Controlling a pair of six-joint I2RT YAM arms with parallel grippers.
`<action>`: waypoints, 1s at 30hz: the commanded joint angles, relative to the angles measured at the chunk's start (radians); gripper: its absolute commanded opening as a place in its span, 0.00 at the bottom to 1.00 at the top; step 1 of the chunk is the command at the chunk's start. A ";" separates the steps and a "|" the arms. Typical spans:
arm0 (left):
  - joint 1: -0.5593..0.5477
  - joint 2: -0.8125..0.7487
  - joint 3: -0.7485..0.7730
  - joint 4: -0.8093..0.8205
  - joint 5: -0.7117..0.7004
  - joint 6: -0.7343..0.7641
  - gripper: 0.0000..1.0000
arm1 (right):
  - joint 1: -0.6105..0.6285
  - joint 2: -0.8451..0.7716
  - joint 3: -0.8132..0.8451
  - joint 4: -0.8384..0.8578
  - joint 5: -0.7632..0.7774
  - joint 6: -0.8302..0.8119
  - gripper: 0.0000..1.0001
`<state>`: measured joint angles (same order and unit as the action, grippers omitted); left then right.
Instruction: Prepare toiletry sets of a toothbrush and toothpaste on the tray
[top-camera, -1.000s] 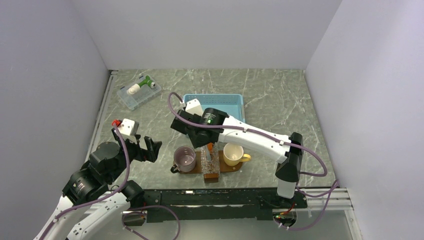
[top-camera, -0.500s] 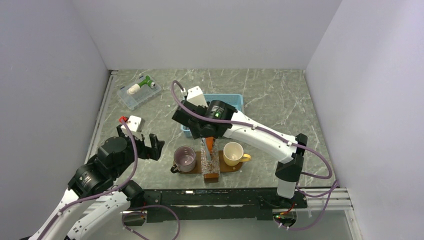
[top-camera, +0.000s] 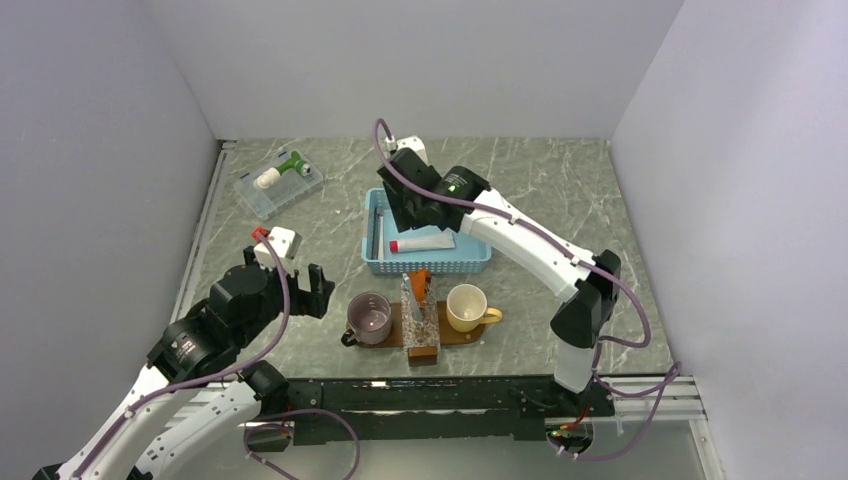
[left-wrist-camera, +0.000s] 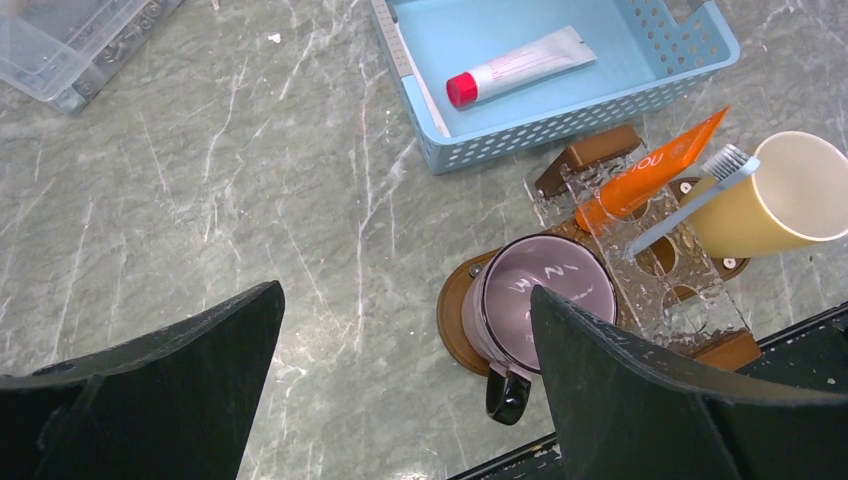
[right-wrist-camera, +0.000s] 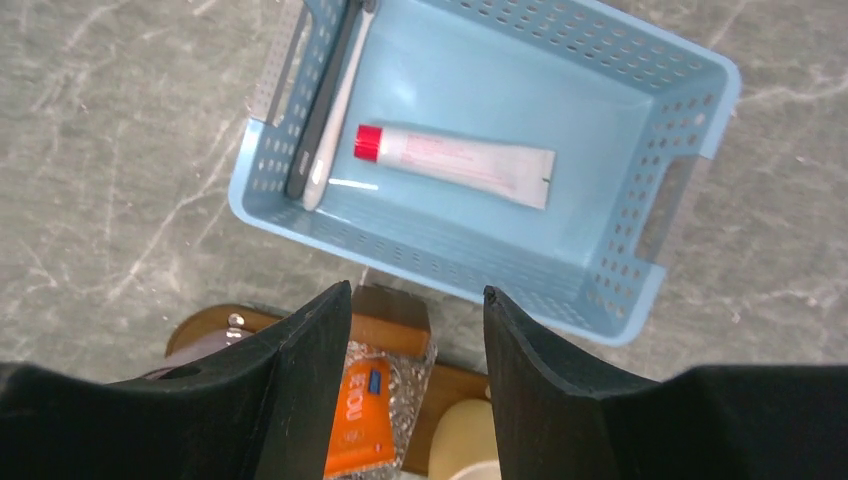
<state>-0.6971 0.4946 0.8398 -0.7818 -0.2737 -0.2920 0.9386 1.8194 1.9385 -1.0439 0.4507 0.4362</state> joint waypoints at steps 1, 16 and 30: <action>-0.002 0.011 -0.003 0.052 0.024 0.016 0.99 | -0.080 -0.030 -0.043 0.222 -0.177 -0.072 0.53; 0.004 0.011 -0.018 0.093 0.049 0.053 0.99 | -0.266 0.174 -0.128 0.456 -0.503 -0.086 0.55; 0.018 0.054 -0.015 0.095 0.050 0.057 0.99 | -0.297 0.412 -0.023 0.556 -0.619 -0.038 0.56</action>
<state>-0.6876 0.5442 0.8230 -0.7361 -0.2329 -0.2489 0.6544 2.2040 1.8366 -0.5610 -0.1299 0.3702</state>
